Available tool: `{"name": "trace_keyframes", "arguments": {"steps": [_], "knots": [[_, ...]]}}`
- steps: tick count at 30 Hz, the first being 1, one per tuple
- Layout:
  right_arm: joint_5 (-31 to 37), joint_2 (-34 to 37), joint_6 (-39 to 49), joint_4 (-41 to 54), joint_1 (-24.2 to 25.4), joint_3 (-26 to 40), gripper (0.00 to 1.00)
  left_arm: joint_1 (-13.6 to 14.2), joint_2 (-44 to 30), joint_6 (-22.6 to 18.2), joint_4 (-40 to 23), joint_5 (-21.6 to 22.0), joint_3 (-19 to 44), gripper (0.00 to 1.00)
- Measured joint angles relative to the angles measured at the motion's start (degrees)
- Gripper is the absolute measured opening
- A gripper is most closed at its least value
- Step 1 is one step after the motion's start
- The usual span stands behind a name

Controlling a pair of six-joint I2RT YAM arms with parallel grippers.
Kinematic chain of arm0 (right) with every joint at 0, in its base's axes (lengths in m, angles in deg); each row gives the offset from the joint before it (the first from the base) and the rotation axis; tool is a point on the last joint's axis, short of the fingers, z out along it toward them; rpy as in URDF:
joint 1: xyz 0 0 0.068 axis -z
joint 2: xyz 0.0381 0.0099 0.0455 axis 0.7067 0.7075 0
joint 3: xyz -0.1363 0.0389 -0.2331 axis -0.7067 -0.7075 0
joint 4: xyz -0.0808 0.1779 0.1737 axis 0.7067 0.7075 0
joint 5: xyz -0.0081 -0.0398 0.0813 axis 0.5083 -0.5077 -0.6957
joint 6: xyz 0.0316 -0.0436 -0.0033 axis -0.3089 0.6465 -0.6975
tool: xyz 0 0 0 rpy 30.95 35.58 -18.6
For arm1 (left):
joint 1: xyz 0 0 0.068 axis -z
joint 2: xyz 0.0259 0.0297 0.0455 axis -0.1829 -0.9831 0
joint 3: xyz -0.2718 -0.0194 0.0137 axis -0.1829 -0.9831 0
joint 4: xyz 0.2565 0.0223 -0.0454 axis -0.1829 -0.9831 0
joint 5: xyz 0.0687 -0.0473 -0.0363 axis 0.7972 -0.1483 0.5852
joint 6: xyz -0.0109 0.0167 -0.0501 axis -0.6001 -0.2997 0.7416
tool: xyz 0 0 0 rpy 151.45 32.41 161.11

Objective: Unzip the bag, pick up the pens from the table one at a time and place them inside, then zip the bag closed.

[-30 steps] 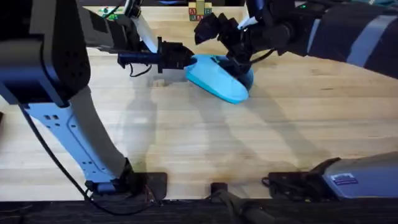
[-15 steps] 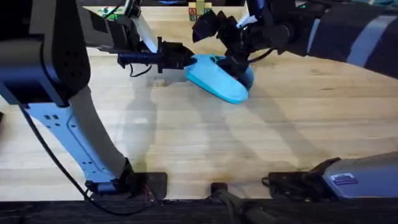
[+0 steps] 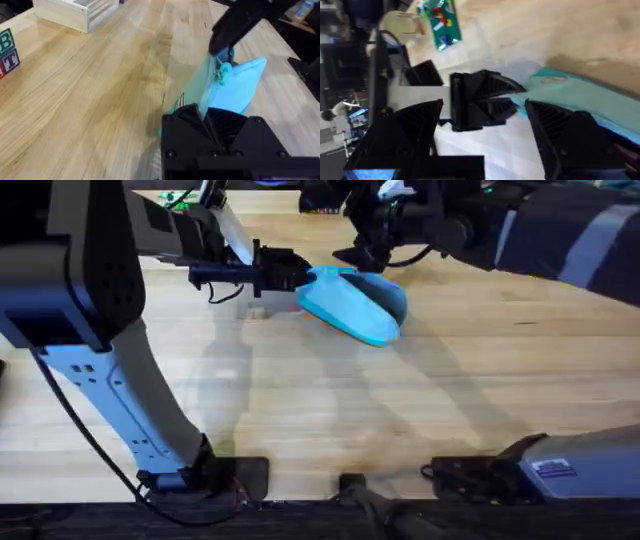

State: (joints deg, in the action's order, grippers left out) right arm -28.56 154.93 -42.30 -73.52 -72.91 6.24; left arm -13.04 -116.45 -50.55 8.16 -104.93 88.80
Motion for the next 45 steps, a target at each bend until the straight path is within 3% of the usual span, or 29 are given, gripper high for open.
{"name": "trace_keyframes", "arguments": {"steps": [6, 22, 35, 45], "knots": [[-0.7, -2.4, 1.3, -4.6, 0.0, 0.0, 0.997, 0.0, 0.0, 0.0, 0.0, 0.0, 0.0, 0.042], [-1.2, -10.5, 11.6, -3.3, 0.0, 0.1, 0.997, 0.0, 0.0, 0.0, 0.0, 0.0, 0.0, 0.042], [-0.2, -18.4, 24.4, 14.6, 0.0, 0.3, 0.996, 0.0, 0.0, 0.0, -0.4, 0.0, 0.0, 0.042], [3.5, -19.1, 44.2, 32.2, 0.0, 6.1, 0.995, 0.0, 0.0, 0.0, -1.3, 0.0, 0.0, 0.042]]}}
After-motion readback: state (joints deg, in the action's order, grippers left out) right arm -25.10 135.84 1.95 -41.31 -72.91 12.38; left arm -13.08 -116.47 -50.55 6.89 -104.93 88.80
